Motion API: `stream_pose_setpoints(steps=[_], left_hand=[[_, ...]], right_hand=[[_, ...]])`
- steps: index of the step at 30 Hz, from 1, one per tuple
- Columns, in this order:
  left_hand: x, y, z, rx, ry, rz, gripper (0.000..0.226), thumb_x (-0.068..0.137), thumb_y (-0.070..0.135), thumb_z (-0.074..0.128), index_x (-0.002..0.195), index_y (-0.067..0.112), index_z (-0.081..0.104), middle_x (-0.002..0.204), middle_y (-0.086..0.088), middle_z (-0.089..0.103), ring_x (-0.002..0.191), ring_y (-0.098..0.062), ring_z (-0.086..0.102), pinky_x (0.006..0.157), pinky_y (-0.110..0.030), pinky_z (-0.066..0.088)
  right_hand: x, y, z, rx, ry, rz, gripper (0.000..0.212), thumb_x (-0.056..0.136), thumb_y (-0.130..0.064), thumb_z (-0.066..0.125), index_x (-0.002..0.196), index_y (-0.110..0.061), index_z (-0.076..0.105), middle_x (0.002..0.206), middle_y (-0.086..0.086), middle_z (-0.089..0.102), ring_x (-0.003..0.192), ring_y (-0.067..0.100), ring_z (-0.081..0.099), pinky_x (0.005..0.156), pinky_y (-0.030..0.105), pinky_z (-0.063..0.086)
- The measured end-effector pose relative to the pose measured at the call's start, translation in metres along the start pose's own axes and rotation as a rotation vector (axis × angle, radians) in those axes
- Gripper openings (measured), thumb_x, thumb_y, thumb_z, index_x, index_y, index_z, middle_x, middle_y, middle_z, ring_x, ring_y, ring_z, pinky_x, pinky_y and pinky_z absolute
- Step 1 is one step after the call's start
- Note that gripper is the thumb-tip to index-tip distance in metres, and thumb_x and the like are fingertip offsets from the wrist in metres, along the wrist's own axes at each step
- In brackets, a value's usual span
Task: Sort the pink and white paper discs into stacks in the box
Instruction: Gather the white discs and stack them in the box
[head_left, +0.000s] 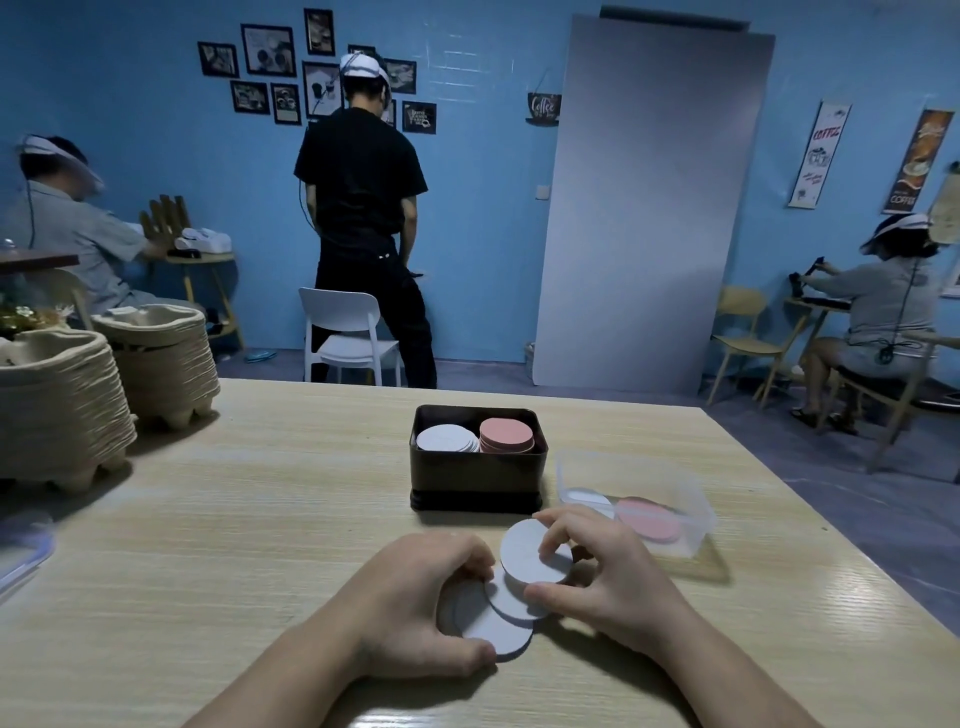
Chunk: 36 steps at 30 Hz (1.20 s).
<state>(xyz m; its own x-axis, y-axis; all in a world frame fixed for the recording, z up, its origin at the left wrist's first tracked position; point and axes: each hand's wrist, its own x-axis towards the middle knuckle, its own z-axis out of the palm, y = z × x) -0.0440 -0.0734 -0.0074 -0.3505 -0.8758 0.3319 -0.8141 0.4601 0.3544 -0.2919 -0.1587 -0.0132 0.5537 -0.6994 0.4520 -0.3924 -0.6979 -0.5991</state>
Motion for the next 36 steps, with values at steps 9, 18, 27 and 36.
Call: stream_pose_setpoints(steps=[9,18,27,36], left_hand=[[0.001,-0.008,0.004,0.043,0.006,-0.034,0.038,0.08,0.05,0.061,0.115,0.037,0.053,0.108,0.024,0.051,0.1,0.002,0.044,0.089,-0.025,0.04],[0.003,-0.01,0.009,0.039,0.021,-0.006,0.044,0.086,0.068,0.06,0.105,0.03,0.069,0.129,0.019,0.062,0.12,0.002,0.049,0.101,-0.02,0.037],[0.001,-0.013,0.009,-0.06,0.12,-0.065,0.041,0.077,0.061,0.071,0.081,0.024,0.053,0.098,0.011,0.067,0.098,-0.008,0.058,0.083,-0.033,0.049],[-0.004,-0.025,0.01,-0.045,0.357,-0.109,0.034,0.078,0.057,0.073,0.089,0.038,0.047,0.101,0.019,0.065,0.099,-0.004,0.06,0.082,-0.031,0.052]], right_hand=[[0.0,0.004,0.001,-0.007,-0.006,0.027,0.028,0.071,-0.04,0.086,0.082,-0.031,0.063,0.122,-0.018,0.065,0.118,0.005,0.058,0.076,0.023,0.058],[-0.001,0.007,0.002,-0.007,0.004,0.031,0.03,0.07,-0.042,0.087,0.082,-0.029,0.062,0.121,-0.021,0.065,0.119,0.006,0.058,0.078,0.031,0.059],[-0.001,0.007,0.001,-0.026,-0.005,0.033,0.034,0.069,-0.049,0.087,0.082,-0.032,0.061,0.123,-0.018,0.066,0.118,0.005,0.058,0.078,0.023,0.056],[-0.002,0.009,0.004,0.04,0.01,0.072,0.03,0.07,-0.042,0.089,0.082,-0.03,0.063,0.114,-0.024,0.067,0.13,-0.003,0.051,0.078,0.036,0.061]])
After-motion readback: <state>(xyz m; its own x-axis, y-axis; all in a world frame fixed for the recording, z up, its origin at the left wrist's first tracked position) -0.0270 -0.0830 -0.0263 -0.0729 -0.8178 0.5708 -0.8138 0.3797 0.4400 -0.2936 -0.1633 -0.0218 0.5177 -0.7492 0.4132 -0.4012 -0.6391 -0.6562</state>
